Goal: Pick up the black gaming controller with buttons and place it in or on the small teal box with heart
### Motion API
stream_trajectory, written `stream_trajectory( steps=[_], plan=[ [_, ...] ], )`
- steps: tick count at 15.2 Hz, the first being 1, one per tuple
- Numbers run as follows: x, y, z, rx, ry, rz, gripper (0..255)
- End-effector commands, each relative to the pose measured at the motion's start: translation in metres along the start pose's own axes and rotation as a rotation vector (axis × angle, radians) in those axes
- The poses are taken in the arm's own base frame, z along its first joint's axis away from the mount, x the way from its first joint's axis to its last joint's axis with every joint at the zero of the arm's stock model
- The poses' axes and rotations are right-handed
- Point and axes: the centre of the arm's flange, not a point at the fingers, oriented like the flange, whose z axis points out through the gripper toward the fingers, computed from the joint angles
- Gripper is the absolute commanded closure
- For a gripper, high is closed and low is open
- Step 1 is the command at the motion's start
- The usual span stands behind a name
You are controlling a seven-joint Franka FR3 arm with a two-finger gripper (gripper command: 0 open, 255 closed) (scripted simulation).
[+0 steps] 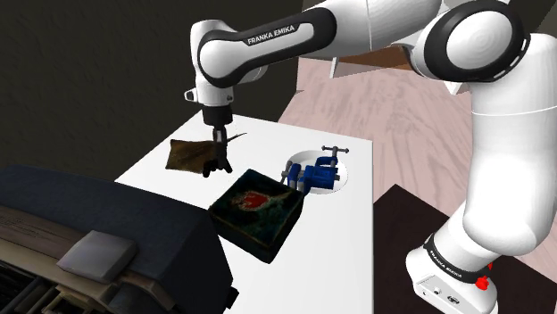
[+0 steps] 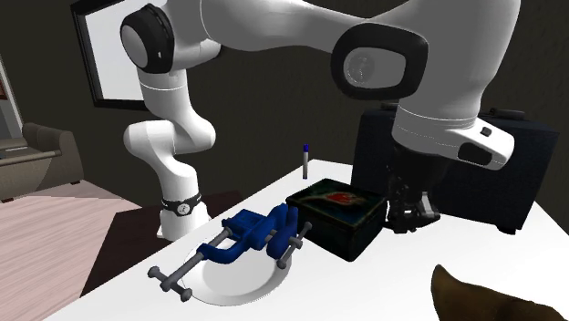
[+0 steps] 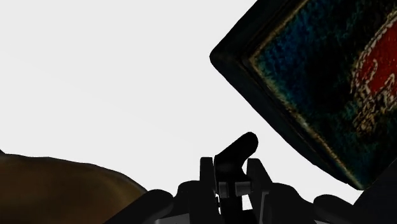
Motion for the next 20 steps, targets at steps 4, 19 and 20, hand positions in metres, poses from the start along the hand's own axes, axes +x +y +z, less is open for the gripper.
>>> stream_trajectory(
  steps=[4, 19, 20],
  plan=[
    [0.001, -0.007, -0.025, 0.0, 0.0, 0.0, 255],
    [-0.035, -0.074, -0.065, 0.0, 0.0, 0.0, 255],
    [-0.043, -0.085, -0.063, 0.0, 0.0, 0.0, 255]
  ],
)
